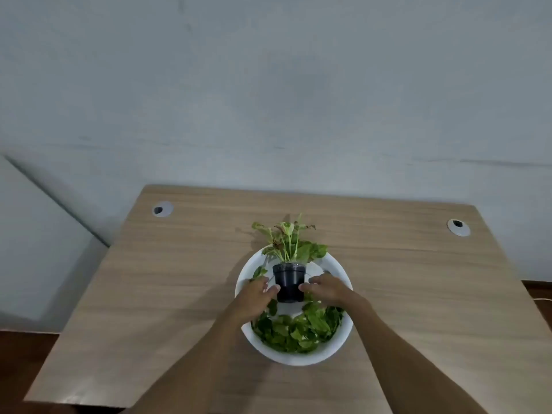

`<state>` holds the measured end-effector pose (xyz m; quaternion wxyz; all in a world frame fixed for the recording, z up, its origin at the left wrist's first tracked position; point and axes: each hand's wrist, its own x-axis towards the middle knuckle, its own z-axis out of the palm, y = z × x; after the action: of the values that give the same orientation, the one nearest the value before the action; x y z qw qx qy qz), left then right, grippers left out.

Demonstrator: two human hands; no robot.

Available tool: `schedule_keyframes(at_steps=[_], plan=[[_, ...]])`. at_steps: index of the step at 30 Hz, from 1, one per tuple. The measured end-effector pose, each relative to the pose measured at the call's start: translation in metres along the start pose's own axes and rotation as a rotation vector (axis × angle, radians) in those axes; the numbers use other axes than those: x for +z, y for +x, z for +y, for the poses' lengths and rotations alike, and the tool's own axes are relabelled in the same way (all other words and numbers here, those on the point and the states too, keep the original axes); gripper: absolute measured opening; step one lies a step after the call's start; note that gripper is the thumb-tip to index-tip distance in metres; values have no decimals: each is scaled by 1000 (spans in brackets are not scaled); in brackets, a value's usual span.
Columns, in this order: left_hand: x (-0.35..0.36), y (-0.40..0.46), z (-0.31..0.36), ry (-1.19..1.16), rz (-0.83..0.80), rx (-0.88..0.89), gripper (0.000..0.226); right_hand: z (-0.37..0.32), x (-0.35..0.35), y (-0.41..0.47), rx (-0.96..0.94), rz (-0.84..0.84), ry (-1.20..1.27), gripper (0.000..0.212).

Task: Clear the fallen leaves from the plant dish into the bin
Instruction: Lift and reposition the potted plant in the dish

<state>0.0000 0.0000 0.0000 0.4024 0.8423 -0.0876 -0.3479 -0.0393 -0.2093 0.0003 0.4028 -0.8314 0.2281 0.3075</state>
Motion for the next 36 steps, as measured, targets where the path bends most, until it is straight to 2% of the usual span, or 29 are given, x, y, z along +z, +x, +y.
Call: schedule_keyframes(at_steps=[3, 9, 17, 26, 31, 36], plan=[[5, 5, 1, -147, -2, 5, 32, 0, 5, 8, 7, -11, 136, 54], [17, 15, -4, -236, 61, 46, 33, 1, 14, 11, -10, -6, 318, 61], [15, 9, 5, -293, 117, 76, 34, -1, 6, 2, -100, 37, 328, 52], [-17, -8, 48, -209, 236, 214, 36, -38, -33, -31, -280, 109, 291, 52], [-18, -7, 56, -242, 282, 255, 42, -41, -36, -34, -380, 219, 288, 54], [1, 1, 43, -359, 331, 303, 41, -29, -16, -29, -454, 329, 349, 45]])
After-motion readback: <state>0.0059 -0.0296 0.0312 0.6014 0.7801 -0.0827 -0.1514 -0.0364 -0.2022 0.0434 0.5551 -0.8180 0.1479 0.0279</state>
